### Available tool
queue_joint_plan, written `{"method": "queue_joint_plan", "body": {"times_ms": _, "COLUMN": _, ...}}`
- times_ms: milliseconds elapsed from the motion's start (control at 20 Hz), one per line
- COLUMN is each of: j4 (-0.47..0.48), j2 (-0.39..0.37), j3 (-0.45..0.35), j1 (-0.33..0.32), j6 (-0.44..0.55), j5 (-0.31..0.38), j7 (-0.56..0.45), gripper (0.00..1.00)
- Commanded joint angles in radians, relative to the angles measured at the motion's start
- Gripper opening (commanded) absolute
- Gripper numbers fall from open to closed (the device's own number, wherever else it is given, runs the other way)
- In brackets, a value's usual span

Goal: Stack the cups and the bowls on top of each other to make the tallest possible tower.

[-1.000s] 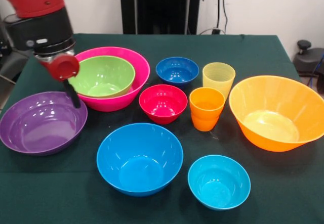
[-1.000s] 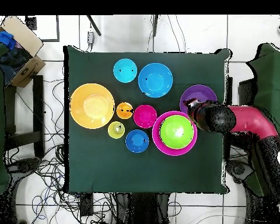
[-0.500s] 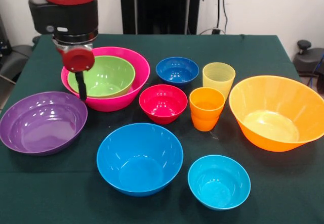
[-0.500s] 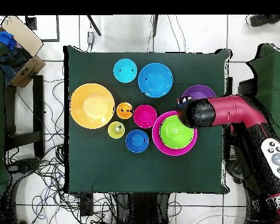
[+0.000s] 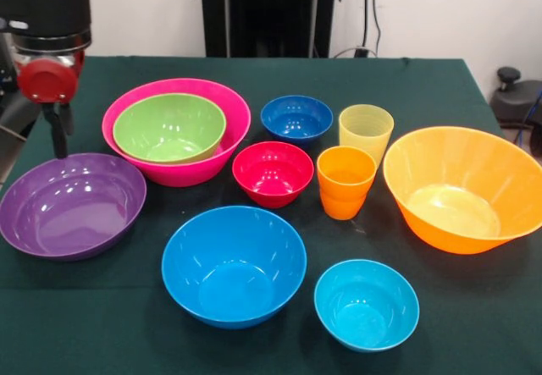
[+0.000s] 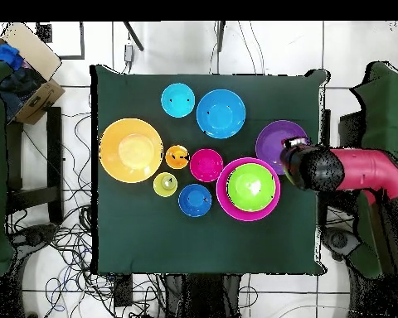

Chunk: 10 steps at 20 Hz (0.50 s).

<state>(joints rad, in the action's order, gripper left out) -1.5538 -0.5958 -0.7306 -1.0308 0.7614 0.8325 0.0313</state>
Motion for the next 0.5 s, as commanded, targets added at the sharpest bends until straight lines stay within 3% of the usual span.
{"method": "queue_joint_plan", "body": {"times_ms": 50, "j4": -0.009, "j2": 0.039, "j3": 0.014, "j1": 0.028, "j6": -0.02, "j5": 0.014, "j7": 0.015, "gripper": 1.0}}
{"method": "queue_joint_plan", "body": {"times_ms": 500, "j4": 0.023, "j2": 0.055, "j3": 0.021, "j1": 0.021, "j6": -0.012, "j5": 0.03, "j7": 0.006, "gripper": 1.0}}
